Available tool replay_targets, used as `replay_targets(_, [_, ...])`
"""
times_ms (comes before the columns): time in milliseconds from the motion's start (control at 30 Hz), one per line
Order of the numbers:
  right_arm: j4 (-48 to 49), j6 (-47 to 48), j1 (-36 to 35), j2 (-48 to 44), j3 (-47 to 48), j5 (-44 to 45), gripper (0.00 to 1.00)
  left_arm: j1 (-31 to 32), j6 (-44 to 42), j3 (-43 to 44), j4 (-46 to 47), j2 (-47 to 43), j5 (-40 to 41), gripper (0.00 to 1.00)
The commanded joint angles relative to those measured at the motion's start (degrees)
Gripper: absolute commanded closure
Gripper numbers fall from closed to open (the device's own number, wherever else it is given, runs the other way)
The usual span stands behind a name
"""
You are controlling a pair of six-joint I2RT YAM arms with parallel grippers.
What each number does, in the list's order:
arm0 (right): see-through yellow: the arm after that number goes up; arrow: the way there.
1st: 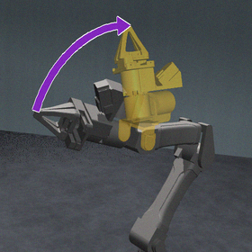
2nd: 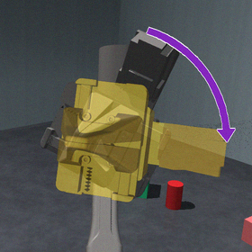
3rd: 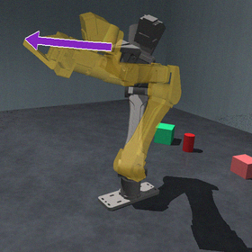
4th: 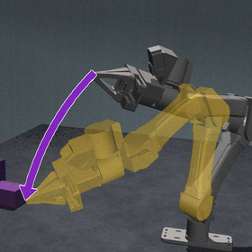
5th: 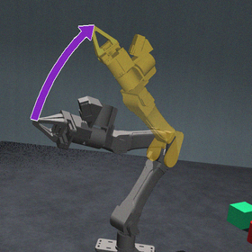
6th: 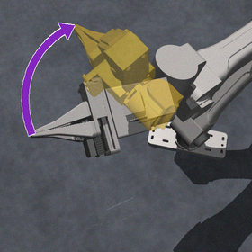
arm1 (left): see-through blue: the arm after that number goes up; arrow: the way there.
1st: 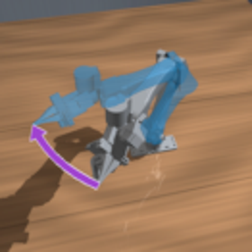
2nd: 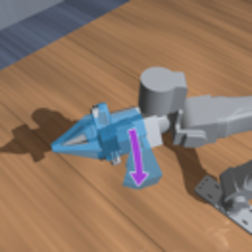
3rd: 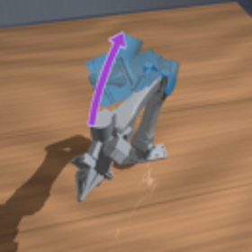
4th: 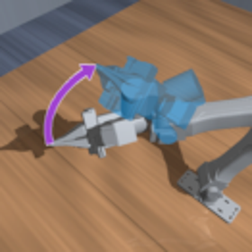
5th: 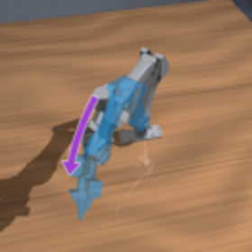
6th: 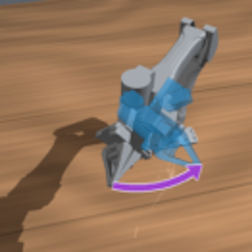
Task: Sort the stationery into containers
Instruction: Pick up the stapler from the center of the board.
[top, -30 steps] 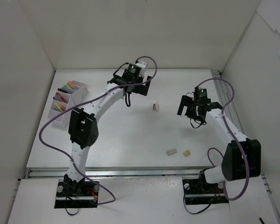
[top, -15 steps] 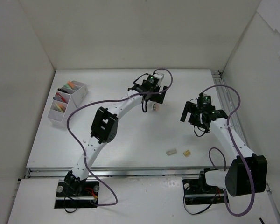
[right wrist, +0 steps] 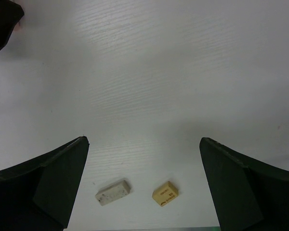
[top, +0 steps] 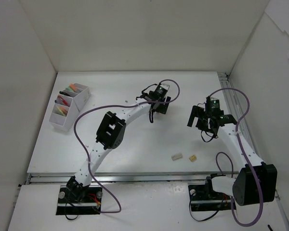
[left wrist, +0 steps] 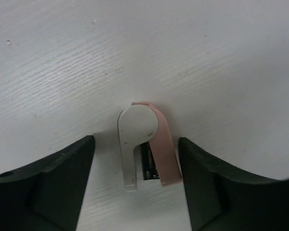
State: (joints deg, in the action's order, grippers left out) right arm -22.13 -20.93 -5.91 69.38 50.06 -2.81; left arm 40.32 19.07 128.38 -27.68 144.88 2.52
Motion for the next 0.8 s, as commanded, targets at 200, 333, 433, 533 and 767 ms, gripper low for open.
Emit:
replay_targets(200, [0.2, 0.7, 0.6, -1.0, 0.0, 0.9, 0.02, 2.0, 0.1, -0.5, -3.3, -4.9, 3.3, 0.73])
replay_targets(333, [0.3, 0.6, 0.9, -1.2, 0.1, 0.6, 0.02, 2.0, -0.6, -1.1, -2.2, -6.8, 5.5, 0.84])
replay_targets(433, [0.2, 0.5, 0.6, -1.4, 0.3, 0.6, 0.02, 2.0, -0.7, -0.8, -1.9, -8.5, 5.8, 0.94])
replay_targets(533, [0.2, 0.7, 0.7, -1.6, 0.6, 0.2, 0.02, 0.6, -0.4, -2.1, -0.4, -11.4, 3.4, 0.99])
replay_targets(767, [0.5, 1.2, 0.8, -0.6, 2.5, 0.0, 0.02, -4.5, -1.1, -8.6, 2.5, -20.5, 3.7, 1.00])
